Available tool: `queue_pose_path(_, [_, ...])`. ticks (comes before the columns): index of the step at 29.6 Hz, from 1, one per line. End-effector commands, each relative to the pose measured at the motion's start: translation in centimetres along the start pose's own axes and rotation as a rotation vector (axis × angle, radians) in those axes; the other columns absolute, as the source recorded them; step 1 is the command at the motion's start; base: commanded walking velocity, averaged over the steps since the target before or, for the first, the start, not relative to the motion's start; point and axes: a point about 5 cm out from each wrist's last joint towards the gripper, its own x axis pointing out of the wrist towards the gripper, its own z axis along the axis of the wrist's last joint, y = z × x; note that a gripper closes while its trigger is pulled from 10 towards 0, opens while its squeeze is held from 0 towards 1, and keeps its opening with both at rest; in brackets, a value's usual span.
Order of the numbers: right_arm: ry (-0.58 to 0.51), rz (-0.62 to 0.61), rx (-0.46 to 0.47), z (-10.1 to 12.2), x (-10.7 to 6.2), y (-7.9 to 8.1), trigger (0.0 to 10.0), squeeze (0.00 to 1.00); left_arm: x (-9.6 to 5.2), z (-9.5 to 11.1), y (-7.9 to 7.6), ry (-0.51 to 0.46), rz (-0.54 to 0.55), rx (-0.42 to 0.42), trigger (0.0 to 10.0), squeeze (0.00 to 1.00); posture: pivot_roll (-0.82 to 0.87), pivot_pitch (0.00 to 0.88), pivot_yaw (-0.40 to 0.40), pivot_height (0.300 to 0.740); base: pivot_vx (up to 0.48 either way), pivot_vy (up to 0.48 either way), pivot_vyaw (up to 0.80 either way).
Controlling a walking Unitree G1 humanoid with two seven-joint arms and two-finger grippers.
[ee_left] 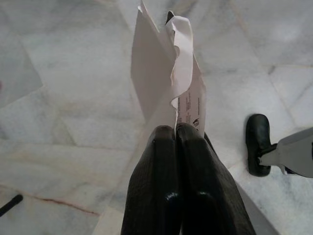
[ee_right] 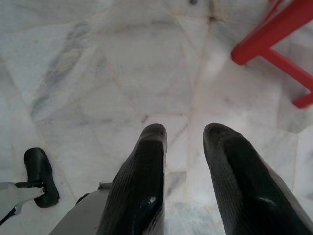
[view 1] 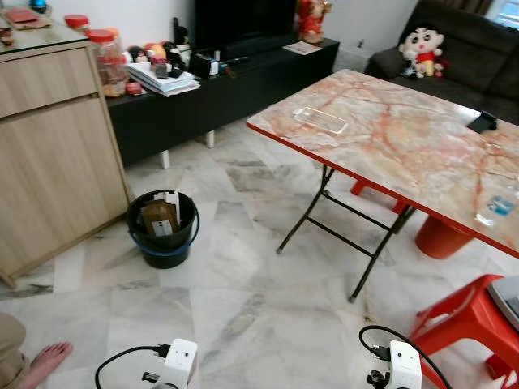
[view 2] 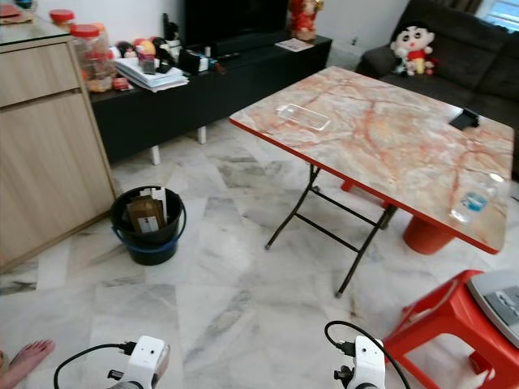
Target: Picking trash to rubbish bin
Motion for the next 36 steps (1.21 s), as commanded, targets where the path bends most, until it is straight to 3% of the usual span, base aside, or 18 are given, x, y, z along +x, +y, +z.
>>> queue_pose_path(1, [-0.022,-0.004,0.008,0.8,0.1,-0.1,10.0,0.0,0.0,-0.1,-0.4,0.005,-0.008,-0.017,10.0,0.0,-0.02,0.038,-0.154,0.74,0.0,0.0,0.0])
queue_pose_path(19, [-0.021,0.018,0.051,0.3,0.1,0.9,10.0,0.0,-0.2,-0.9,0.6,0.023,-0.002,0.029,10.0,0.0,0.0,0.075,-0.082,0.74,0.0,0.0,0.0])
queue_pose_path(24, [-0.021,0.021,0.064,0.1,0.1,1.1,10.0,0.0,-0.2,-1.0,0.9,0.023,0.015,0.047,10.0,0.0,0.0,0.083,-0.076,0.74,0.295,0.0,0.0])
queue_pose_path(31, [-0.032,0.02,0.011,0.4,0.1,1.0,10.0,0.0,-0.1,-0.7,1.1,0.017,0.028,0.038,10.0,0.0,0.01,0.083,-0.085,0.74,0.388,0.0,0.26])
queue_pose_path(36, [-0.037,0.015,0.053,0.4,0.1,1.1,10.0,0.0,-0.1,-0.7,1.1,0.016,0.03,0.037,10.0,0.0,0.01,0.081,-0.08,0.74,0.403,0.0,0.32])
